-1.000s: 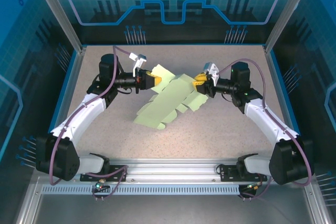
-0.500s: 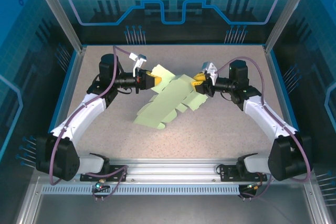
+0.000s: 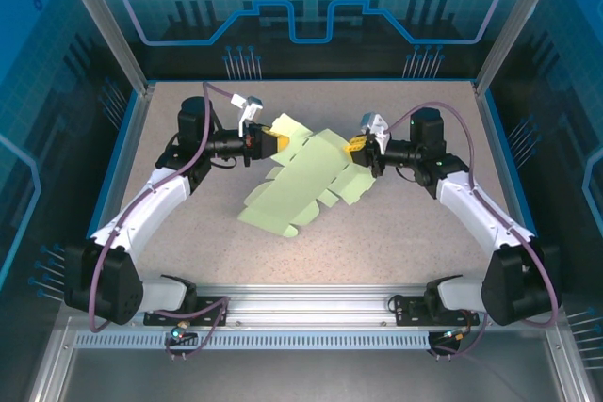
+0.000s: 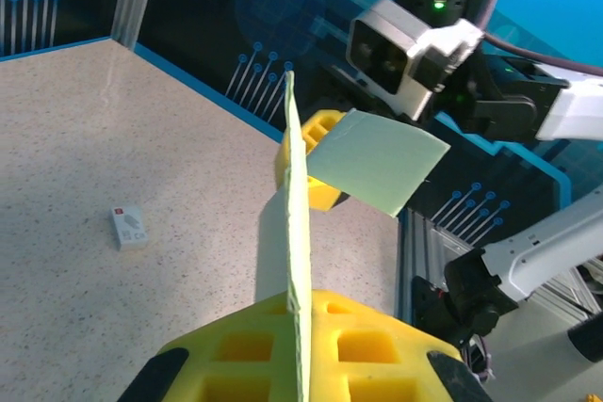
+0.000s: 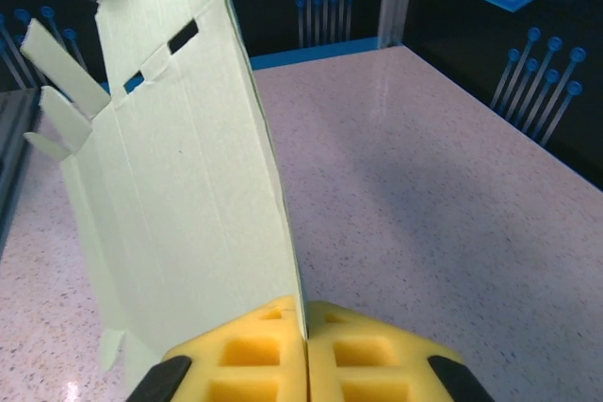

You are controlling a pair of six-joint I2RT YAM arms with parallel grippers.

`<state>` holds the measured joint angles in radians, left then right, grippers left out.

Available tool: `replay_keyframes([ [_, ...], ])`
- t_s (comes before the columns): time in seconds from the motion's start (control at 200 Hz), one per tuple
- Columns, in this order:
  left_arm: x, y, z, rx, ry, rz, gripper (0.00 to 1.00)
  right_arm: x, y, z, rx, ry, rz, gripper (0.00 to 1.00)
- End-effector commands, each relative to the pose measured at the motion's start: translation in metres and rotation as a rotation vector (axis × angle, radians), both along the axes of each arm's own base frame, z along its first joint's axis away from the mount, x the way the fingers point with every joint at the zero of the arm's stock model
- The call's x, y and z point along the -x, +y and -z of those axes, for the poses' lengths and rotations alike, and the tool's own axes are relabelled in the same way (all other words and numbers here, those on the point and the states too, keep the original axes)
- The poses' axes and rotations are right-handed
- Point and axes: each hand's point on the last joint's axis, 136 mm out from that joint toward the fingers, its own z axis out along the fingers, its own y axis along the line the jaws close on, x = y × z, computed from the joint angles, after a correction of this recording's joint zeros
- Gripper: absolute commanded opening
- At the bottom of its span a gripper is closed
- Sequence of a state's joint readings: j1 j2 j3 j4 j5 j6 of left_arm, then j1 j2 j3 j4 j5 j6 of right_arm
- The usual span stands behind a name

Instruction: Fold the paper box

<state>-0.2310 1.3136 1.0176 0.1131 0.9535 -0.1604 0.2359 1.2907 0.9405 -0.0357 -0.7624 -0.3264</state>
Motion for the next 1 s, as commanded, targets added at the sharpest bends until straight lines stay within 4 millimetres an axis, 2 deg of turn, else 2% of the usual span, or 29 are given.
replay_keyframes([
  [0.0,-0.014,0.008,-0.002,-0.014,0.052,-0.111,0.00,0.000,-0.005,-0.010,0.040,-0.019,0.110,0.04],
  [0.275,-0.043,0.016,0.003,-0.018,0.251,-0.255,0.00,0.003,-0.012,0.002,0.261,-0.135,0.394,0.05],
  [0.32,-0.045,0.016,0.003,-0.020,0.270,-0.260,0.00,0.004,-0.010,-0.002,0.293,-0.180,0.427,0.05],
  [0.35,-0.046,0.015,0.003,-0.018,0.280,-0.262,0.00,0.006,-0.011,0.010,0.329,-0.188,0.445,0.05],
  [0.7,-0.058,0.018,0.013,-0.022,0.337,-0.310,0.00,0.006,0.002,0.031,0.496,-0.417,0.629,0.05],
  [0.891,-0.063,0.025,0.032,-0.079,0.339,-0.361,0.01,0.012,0.005,0.042,0.475,-0.354,0.610,0.06],
  [0.996,-0.064,0.028,0.040,-0.105,0.321,-0.377,0.02,0.022,0.005,0.044,0.377,-0.210,0.534,0.06],
])
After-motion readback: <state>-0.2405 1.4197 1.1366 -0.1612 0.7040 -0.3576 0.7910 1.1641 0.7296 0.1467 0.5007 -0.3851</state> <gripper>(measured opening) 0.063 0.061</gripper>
